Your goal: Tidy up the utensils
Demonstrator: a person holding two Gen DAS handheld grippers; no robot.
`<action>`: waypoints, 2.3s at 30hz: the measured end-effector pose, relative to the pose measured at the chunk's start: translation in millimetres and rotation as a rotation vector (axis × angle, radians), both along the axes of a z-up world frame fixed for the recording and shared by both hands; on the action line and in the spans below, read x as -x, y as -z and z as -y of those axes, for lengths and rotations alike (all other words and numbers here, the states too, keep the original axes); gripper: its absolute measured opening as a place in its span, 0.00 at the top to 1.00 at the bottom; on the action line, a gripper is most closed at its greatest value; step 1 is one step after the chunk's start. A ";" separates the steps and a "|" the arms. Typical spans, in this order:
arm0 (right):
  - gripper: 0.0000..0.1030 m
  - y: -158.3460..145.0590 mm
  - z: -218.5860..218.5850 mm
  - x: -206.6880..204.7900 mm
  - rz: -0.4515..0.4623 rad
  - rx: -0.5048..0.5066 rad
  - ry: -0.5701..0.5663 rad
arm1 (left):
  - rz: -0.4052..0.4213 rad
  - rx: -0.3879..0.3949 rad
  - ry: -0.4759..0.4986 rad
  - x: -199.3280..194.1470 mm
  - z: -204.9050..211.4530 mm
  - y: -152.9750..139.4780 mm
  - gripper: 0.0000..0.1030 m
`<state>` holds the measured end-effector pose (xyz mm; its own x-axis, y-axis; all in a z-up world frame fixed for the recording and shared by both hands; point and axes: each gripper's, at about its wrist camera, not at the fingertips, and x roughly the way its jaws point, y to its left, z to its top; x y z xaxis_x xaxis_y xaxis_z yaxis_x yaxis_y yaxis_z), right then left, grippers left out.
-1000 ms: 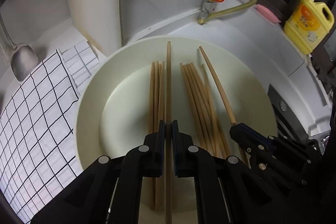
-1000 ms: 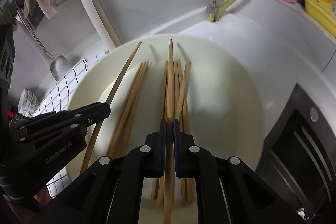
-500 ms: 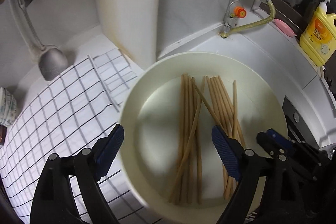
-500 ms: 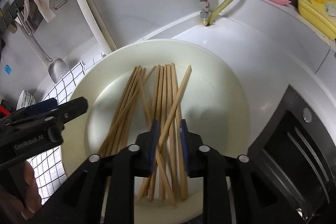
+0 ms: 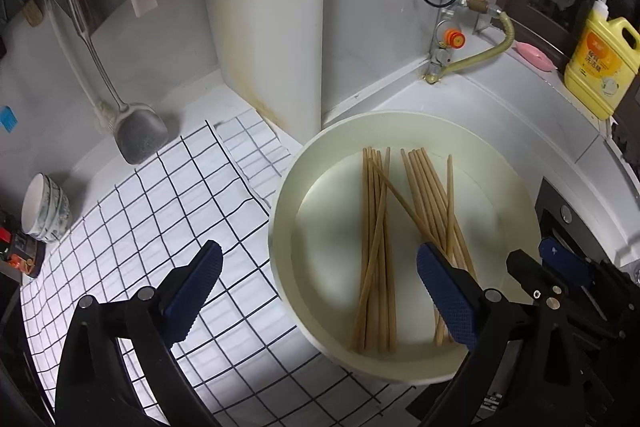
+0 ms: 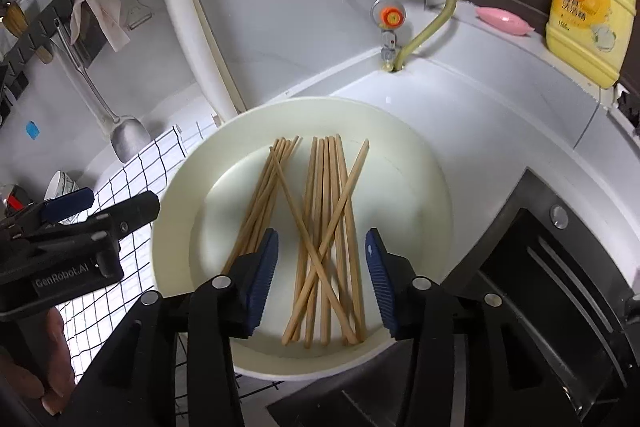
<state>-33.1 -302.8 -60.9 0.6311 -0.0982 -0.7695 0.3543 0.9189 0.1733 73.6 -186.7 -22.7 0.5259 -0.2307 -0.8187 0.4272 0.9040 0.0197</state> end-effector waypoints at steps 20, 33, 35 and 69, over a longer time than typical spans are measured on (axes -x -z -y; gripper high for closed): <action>0.52 -24.7 -23.8 16.4 0.017 0.050 -0.018 | 0.036 0.036 -0.037 20.5 -20.4 -25.5 0.07; 0.49 -31.7 -33.4 21.0 0.019 0.069 -0.021 | 0.044 0.044 -0.041 23.9 -26.5 -29.8 0.06; 0.49 -33.2 -34.6 21.3 0.020 0.073 -0.022 | 0.041 0.044 -0.043 23.9 -27.0 -30.4 0.06; 0.47 -37.2 -36.4 23.8 0.022 0.082 -0.031 | 0.047 0.001 -0.066 23.1 -30.0 -31.8 0.06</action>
<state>-56.9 -266.4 -23.6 0.6511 -0.1404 -0.7459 0.3227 0.9407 0.1046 50.5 -156.7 9.2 0.5780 -0.1951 -0.7924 0.3657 0.9300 0.0378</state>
